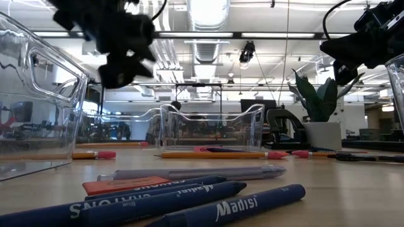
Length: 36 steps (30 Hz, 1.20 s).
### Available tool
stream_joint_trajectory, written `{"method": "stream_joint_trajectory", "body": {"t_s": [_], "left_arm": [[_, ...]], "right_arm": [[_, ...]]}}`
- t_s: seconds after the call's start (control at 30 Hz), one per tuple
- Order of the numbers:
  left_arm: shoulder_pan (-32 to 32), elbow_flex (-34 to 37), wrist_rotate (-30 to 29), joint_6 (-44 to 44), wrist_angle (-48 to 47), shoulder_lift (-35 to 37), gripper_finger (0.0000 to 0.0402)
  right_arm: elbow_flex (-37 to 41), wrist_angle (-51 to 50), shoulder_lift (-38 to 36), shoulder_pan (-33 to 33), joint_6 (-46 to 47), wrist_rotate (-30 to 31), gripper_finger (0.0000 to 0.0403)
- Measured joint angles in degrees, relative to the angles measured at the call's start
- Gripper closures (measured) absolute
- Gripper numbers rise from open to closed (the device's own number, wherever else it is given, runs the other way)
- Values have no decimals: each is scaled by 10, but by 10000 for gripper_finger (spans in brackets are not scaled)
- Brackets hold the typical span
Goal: Sort crayons/erasers/pens/pencils in bins
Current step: Put the orange pencil into the top left transparent bin
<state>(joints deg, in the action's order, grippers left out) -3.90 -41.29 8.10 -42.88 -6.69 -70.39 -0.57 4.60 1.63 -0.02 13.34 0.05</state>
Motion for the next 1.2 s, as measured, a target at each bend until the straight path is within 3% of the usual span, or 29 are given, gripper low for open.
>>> {"method": "stream_joint_trajectory", "body": {"t_s": [0.27,0.4,1.2], "left_arm": [[-3,46,-83,-67,-36,20,278],[-3,37,-87,-77,-69,-10,278],[-5,-194,-51,17,-374,-256,278]], "right_arm": [[0,0,0,0,0,0,380],[0,0,0,0,0,0,380],[0,0,0,0,0,0,380]]}}
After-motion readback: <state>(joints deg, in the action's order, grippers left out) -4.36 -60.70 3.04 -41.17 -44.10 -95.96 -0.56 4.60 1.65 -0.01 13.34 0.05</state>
